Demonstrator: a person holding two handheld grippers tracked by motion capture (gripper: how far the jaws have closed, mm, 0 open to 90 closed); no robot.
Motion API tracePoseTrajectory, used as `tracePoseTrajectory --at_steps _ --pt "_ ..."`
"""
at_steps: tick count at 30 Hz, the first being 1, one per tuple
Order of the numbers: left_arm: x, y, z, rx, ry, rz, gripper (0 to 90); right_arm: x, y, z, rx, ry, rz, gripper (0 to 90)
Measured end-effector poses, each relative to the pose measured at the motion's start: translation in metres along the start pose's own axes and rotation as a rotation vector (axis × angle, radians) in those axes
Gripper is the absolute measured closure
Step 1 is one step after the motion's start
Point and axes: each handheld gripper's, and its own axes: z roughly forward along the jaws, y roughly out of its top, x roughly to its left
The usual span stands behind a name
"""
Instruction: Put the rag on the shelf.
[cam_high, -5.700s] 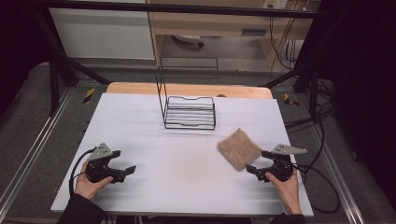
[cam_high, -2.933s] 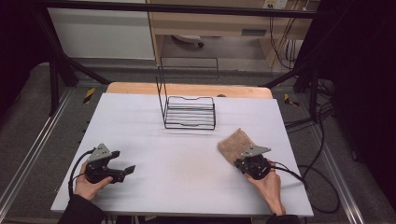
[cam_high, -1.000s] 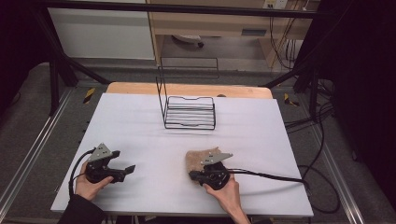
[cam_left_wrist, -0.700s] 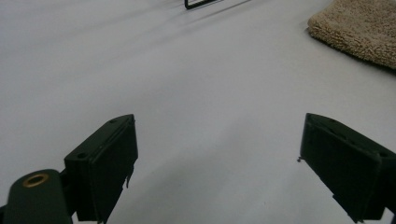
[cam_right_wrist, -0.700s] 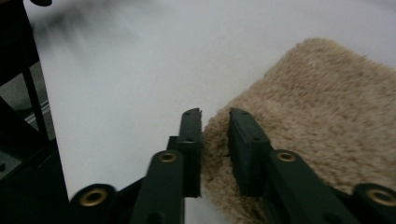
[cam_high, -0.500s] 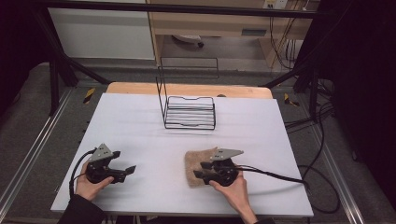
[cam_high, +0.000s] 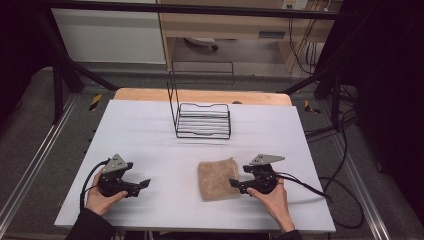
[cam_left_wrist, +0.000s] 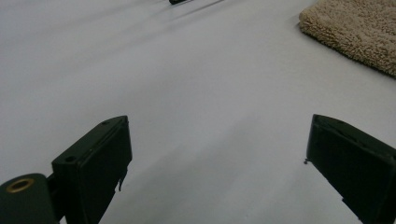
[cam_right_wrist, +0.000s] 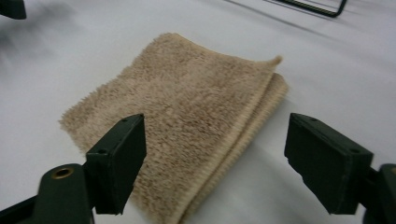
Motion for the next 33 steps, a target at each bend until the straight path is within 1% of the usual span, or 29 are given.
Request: tracePoseTrajectory --at_steps 1,4,5,6,9,11,12,15,17,20,22,24,26,27,28,32,33 --pt "0.000 0.000 0.000 0.000 0.000 0.000 6.6 -0.002 -0.001 -0.001 0.000 -0.003 0.003 19.1" --pt "-0.007 0.004 0.004 0.001 -0.007 0.007 6.6 -0.008 -0.002 -0.003 -0.003 -0.007 0.006 13.3" --pt "-0.007 0.004 0.004 0.001 -0.007 0.007 6.5 -0.010 -0.003 -0.003 -0.003 -0.010 -0.002 11.8" --pt "-0.011 0.006 0.006 0.002 -0.013 0.013 6.4 -0.011 -0.003 -0.004 0.001 -0.015 -0.001 10.3" --pt "-0.015 0.009 0.008 0.006 -0.009 0.009 6.8 -0.016 -0.005 -0.006 -0.004 -0.019 0.005 8.6" --pt "-0.022 0.013 0.010 -0.001 -0.008 0.006 6.9 -0.018 -0.006 -0.007 -0.010 -0.023 0.011 7.4" --pt "-0.022 0.013 0.010 -0.001 -0.008 0.006 7.1 -0.019 -0.006 -0.007 -0.011 -0.025 0.010 6.6" --pt "-0.032 0.020 0.017 0.005 -0.007 -0.008 7.8 -0.020 -0.007 -0.007 -0.004 -0.034 0.001 5.1" --pt "-0.034 0.022 0.018 0.006 -0.008 -0.012 7.7 -0.020 -0.007 -0.007 0.000 -0.037 -0.004 4.4" --pt "-0.040 0.028 0.023 0.012 -0.002 -0.006 7.8 -0.020 -0.007 -0.008 0.004 -0.042 -0.001 3.5" --pt "-0.046 0.035 0.028 0.011 -0.006 -0.004 7.8 -0.020 -0.007 -0.009 0.003 -0.045 -0.009 3.3" --pt "-0.048 0.037 0.030 0.011 -0.004 -0.003 7.9 -0.019 -0.007 -0.009 0.001 -0.046 0.000 3.2" --pt "-0.054 0.045 0.035 0.008 -0.012 -0.003 8.4 -0.019 -0.007 -0.009 0.000 -0.047 -0.002 3.0" --pt "-0.054 0.045 0.035 0.008 -0.012 -0.003 8.7 -0.019 -0.007 -0.009 -0.001 -0.047 -0.002 2.9" --pt "-0.058 0.050 0.040 0.011 -0.009 0.004 8.9 -0.019 -0.007 -0.009 0.000 -0.047 -0.005 2.9" --pt "-0.062 0.058 0.048 0.014 -0.018 0.009 9.4 -0.019 -0.008 -0.009 0.001 -0.050 -0.005 2.8" --pt "-0.066 0.063 0.054 0.021 -0.022 0.012 9.5 -0.019 -0.008 -0.009 0.002 -0.052 -0.007 2.7"
